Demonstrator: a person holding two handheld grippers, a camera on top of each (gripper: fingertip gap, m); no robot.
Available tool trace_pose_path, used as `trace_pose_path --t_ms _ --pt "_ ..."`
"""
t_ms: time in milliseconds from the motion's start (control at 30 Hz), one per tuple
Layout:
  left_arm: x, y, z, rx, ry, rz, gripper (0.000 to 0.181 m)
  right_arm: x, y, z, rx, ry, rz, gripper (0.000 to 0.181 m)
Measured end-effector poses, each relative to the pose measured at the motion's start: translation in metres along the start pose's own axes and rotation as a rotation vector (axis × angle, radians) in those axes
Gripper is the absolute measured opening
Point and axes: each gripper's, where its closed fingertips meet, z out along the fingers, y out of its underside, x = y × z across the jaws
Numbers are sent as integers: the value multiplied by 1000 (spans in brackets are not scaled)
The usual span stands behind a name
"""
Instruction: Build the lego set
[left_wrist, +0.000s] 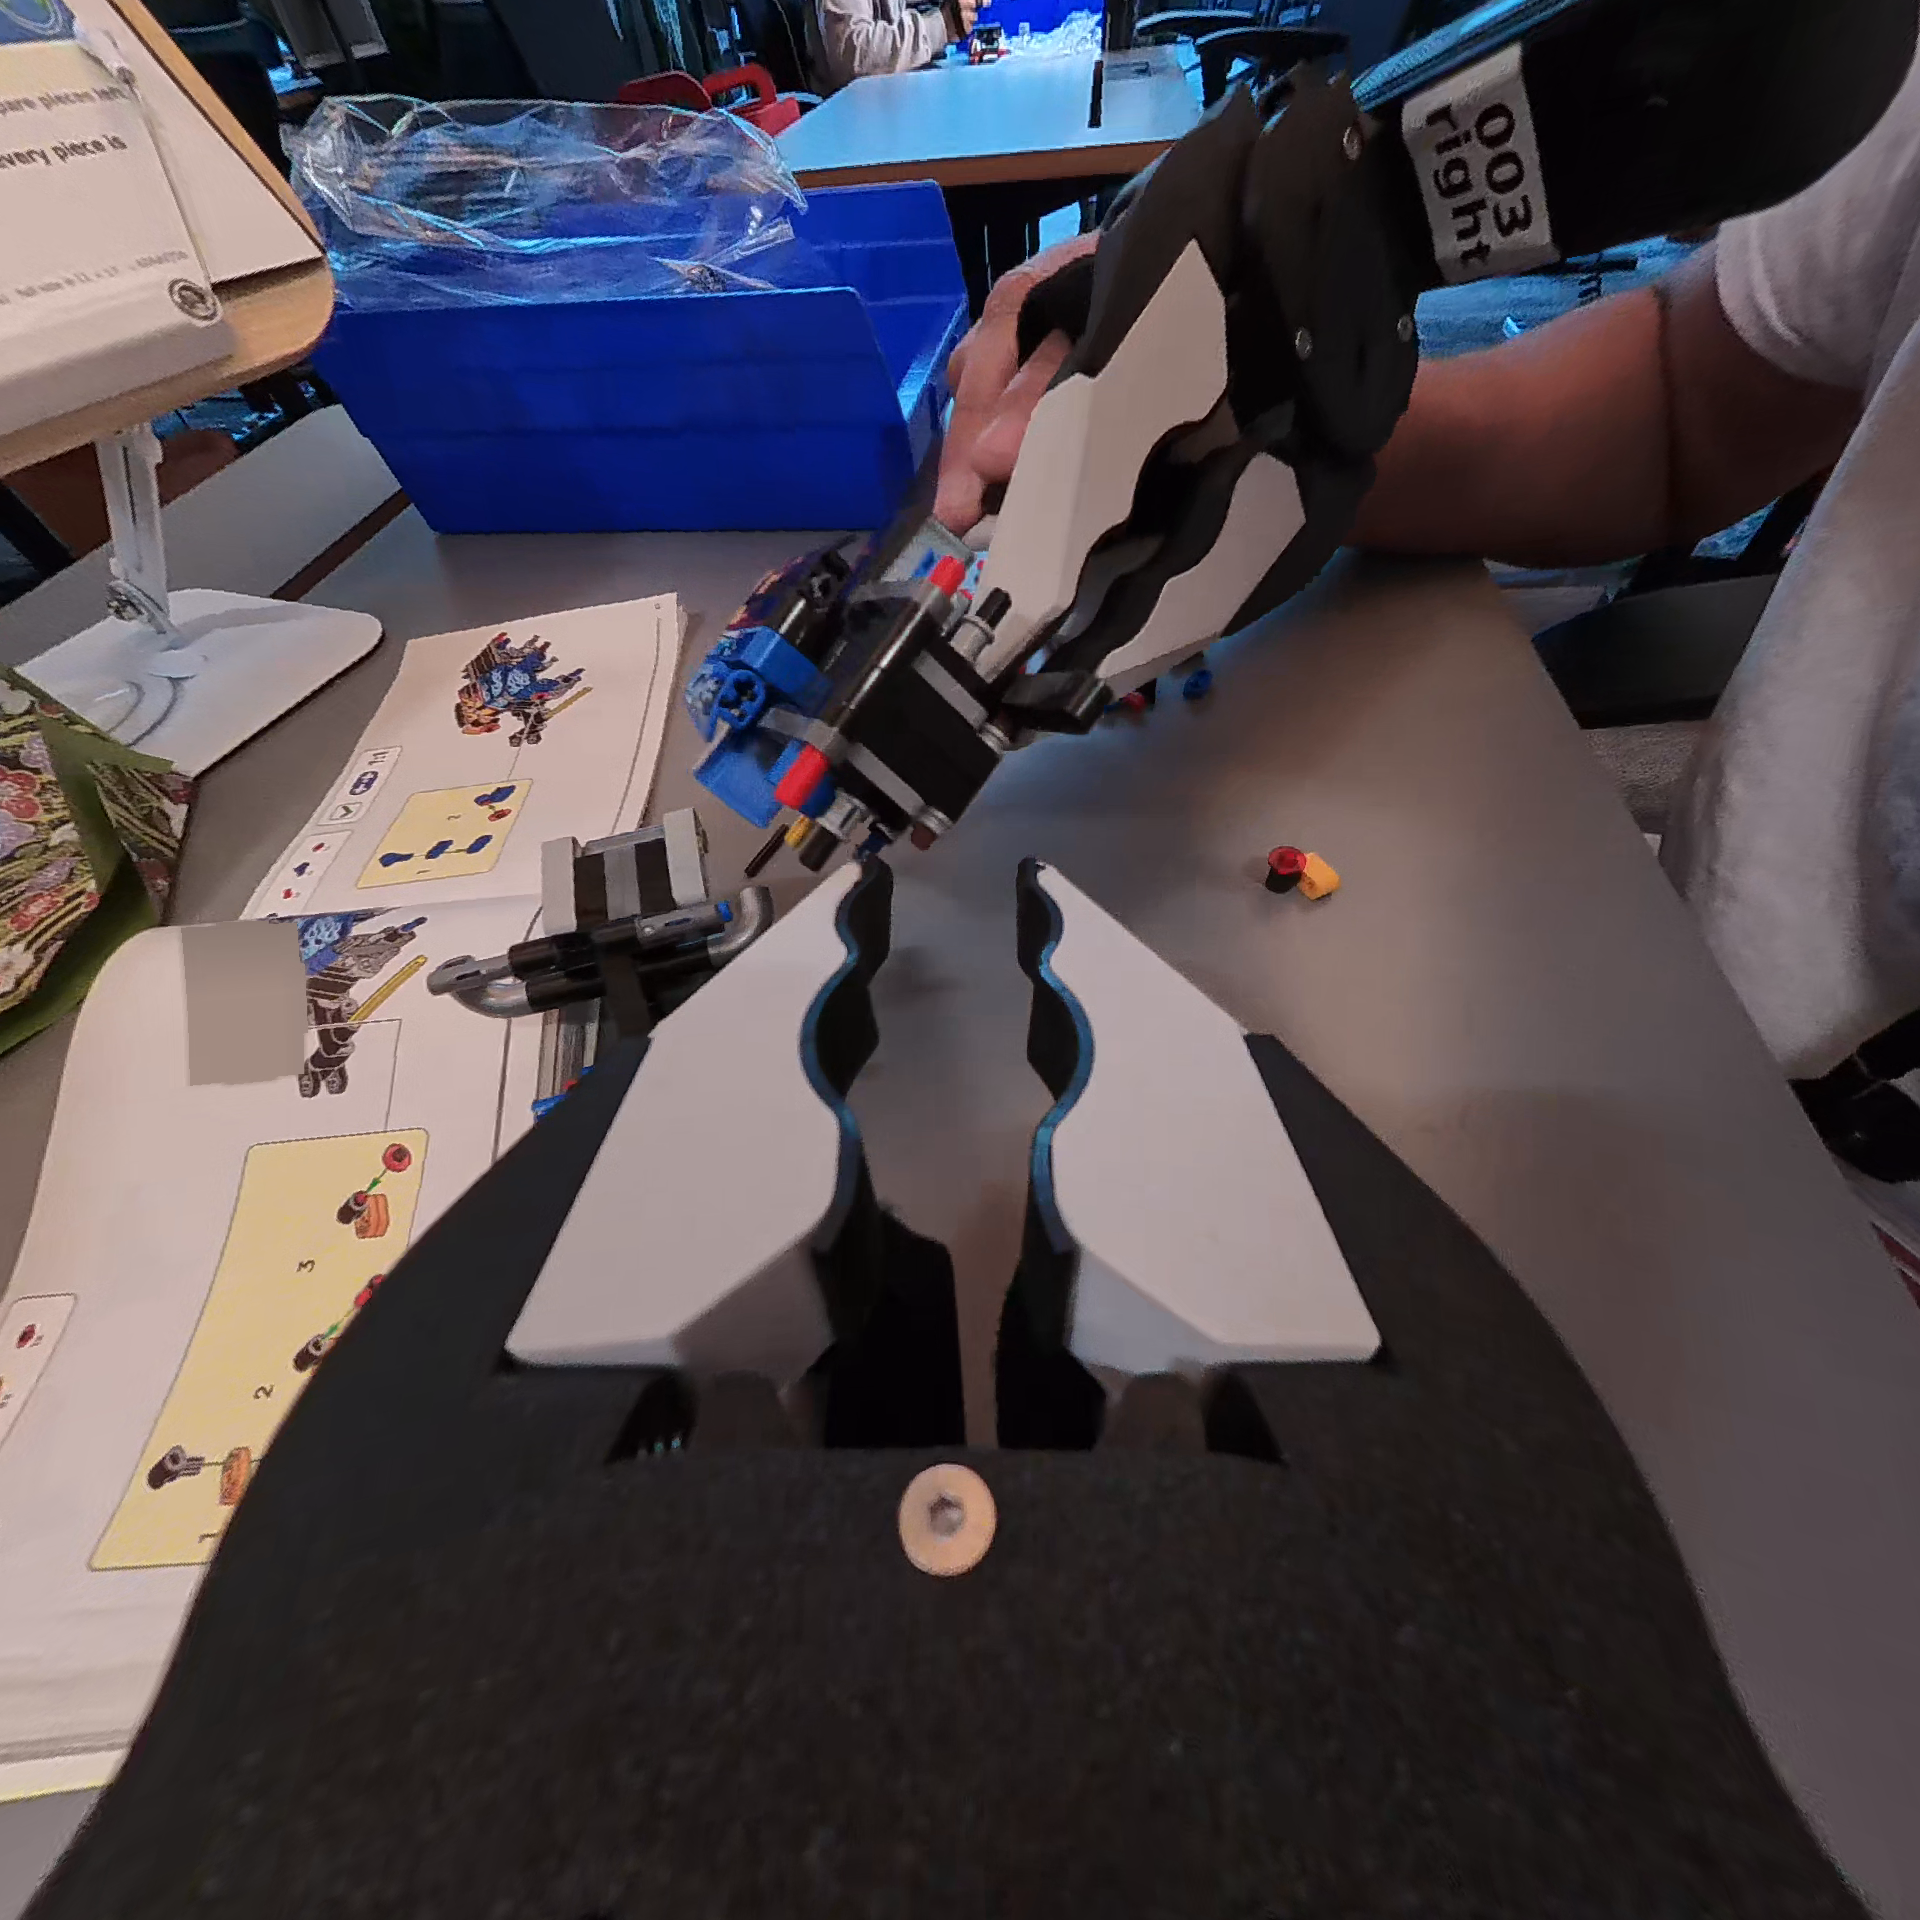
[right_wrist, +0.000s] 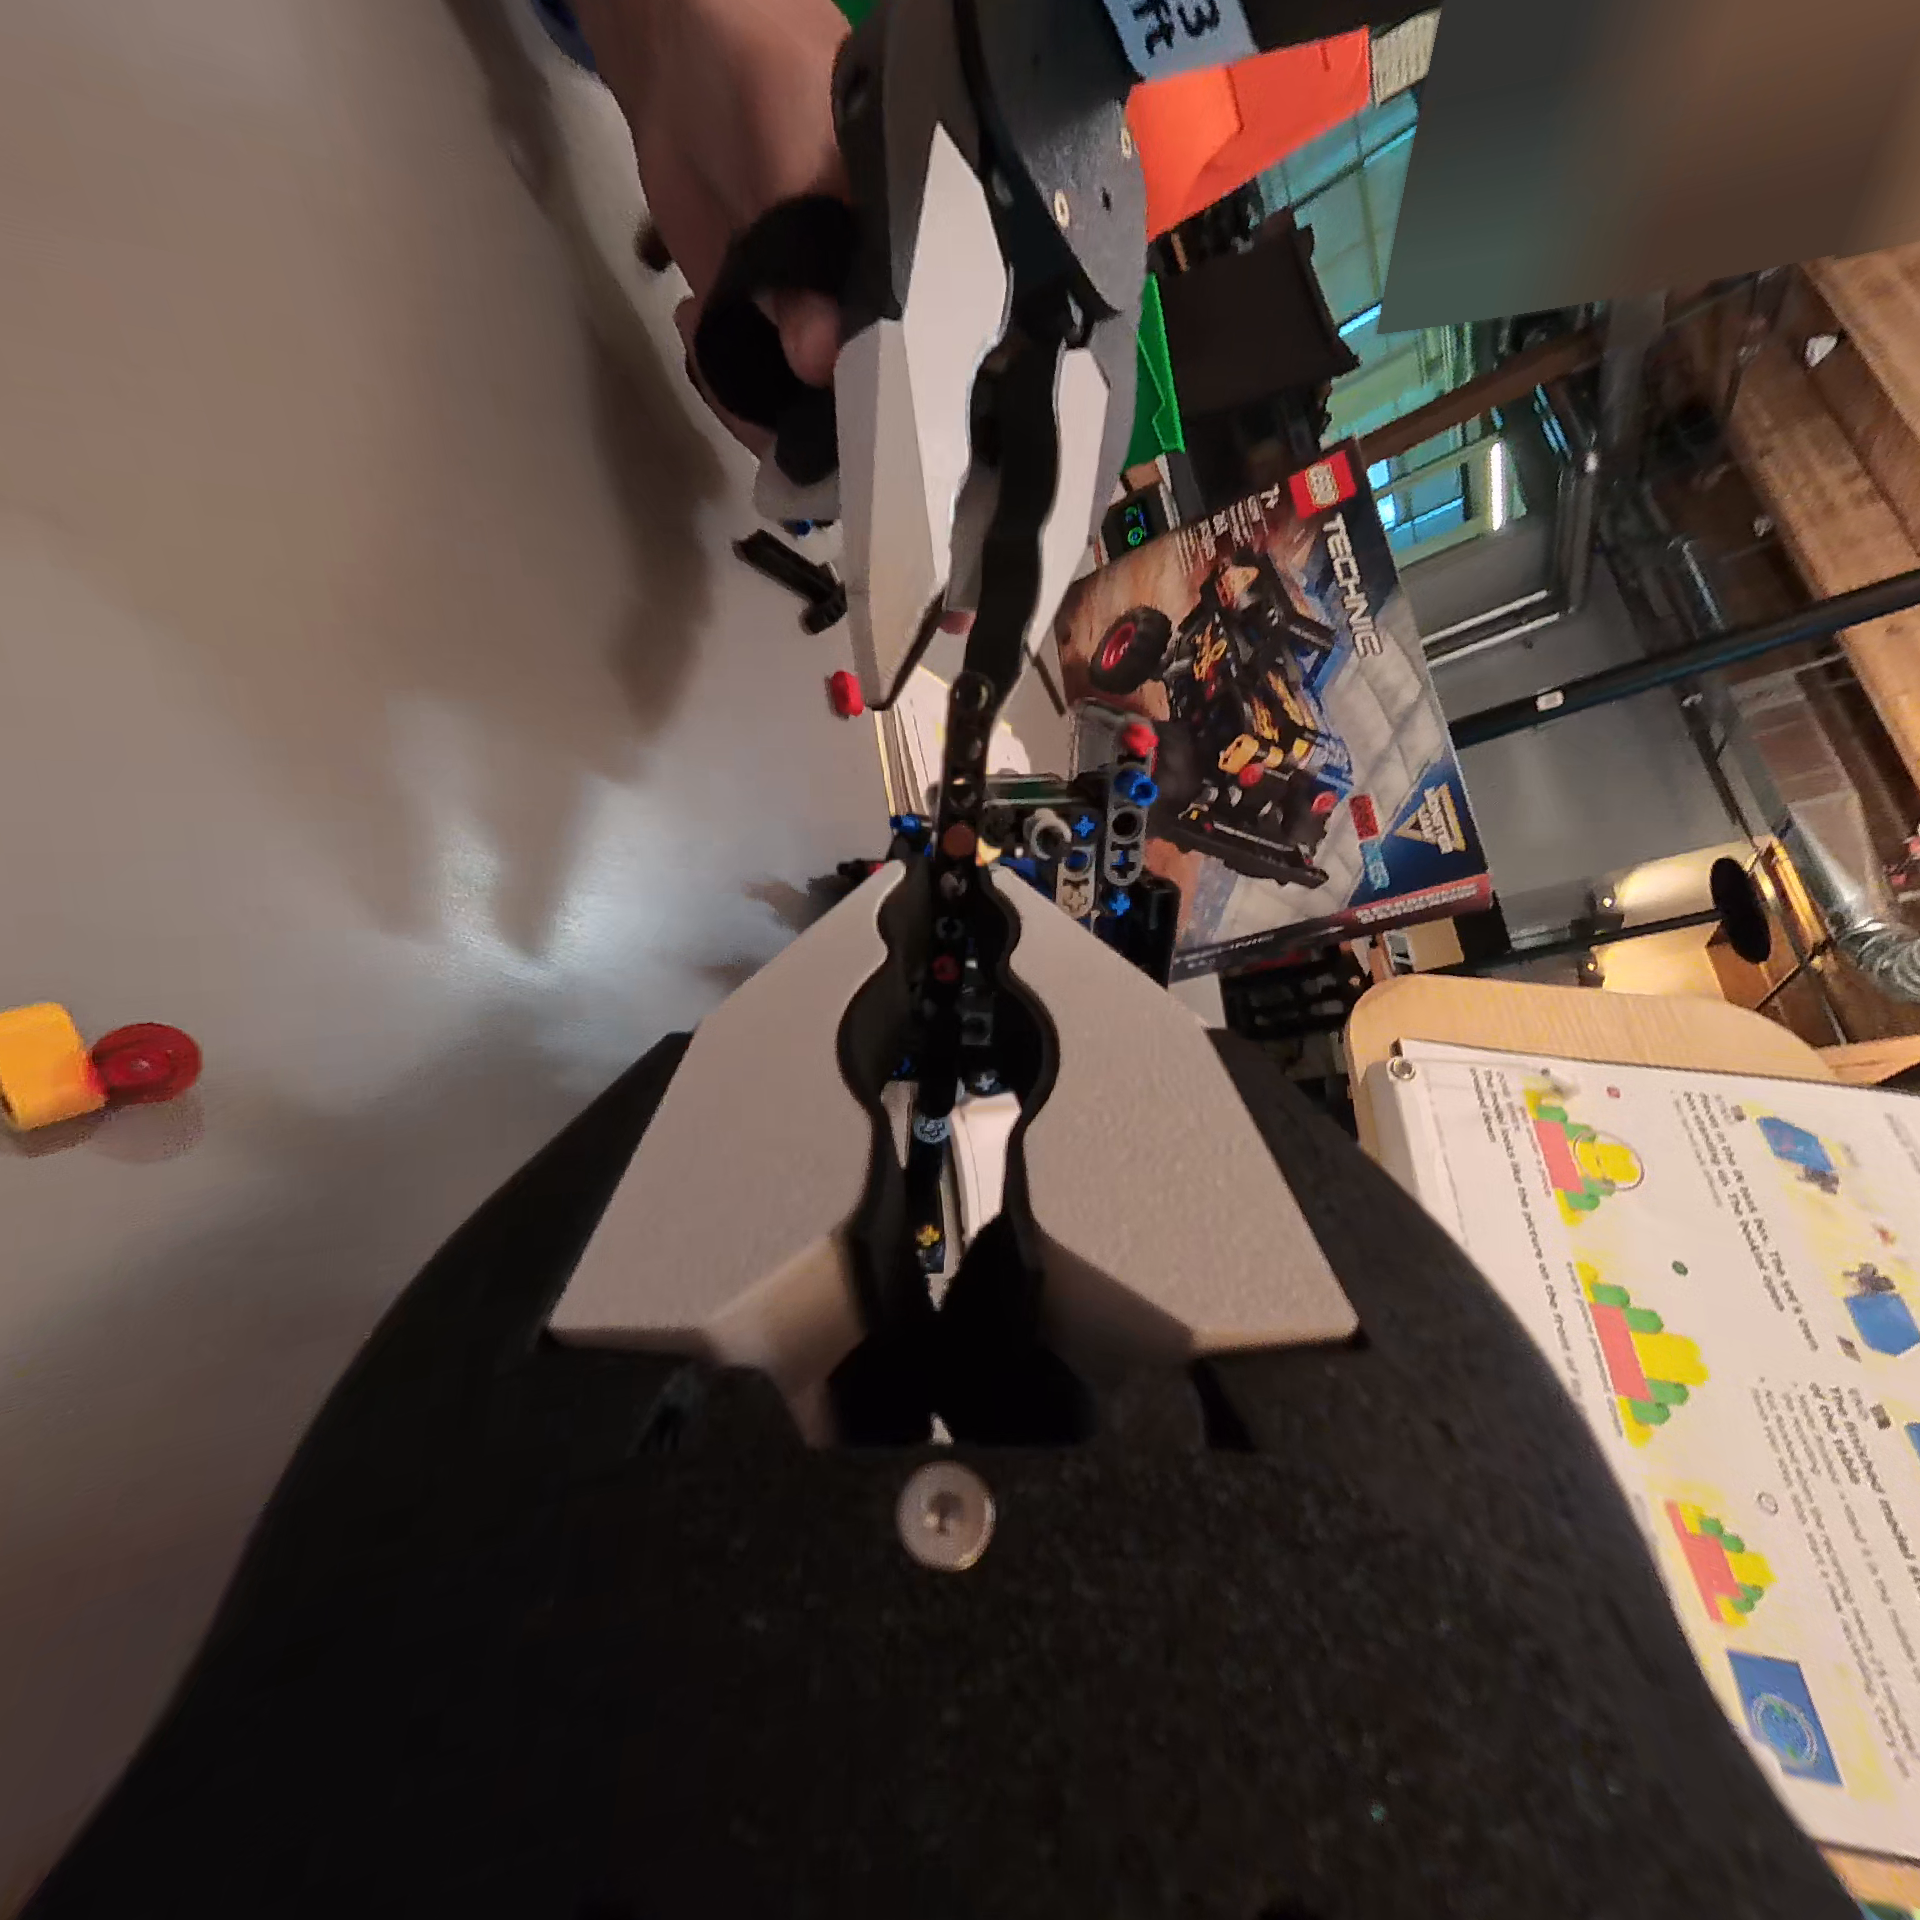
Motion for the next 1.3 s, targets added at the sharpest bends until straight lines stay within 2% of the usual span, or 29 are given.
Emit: trace_pose_path --t_ms 100,167,267,400,533,633,800,867,1000,1167,1300 --pt "-1 -1 -1 3 -4 -7 22 1 -9 -2 53 -1 46 6" --pt "-3 0 -1 4 -7 -20 23 2 -21 -5 145 -21 132 6" --pt "-3 -1 -2 15 4 -34 27 10 -39 -14 306 -55 320 6" --pt "-7 -6 -2 42 -32 -31 42 26 -47 -23 477 -107 599 7" --pt "-1 -10 6 68 -35 -45 52 32 -53 -28 602 -184 779 6" --pt "7 -16 11 113 -2 -87 52 37 -60 -34 685 -203 848 7" --pt "16 -24 12 181 71 -161 52 40 -68 -38 721 -180 816 7" --pt "19 -25 10 188 106 -184 52 42 -68 -38 710 -156 791 7" --pt "0 -21 0 162 51 -152 51 40 -60 -33 634 -111 717 6" --pt "-12 -4 -7 19 39 -127 57 20 -30 -10 275 -31 383 6" --pt "-2 6 -8 -118 82 -179 59 8 -7 2 -9 3 197 7"
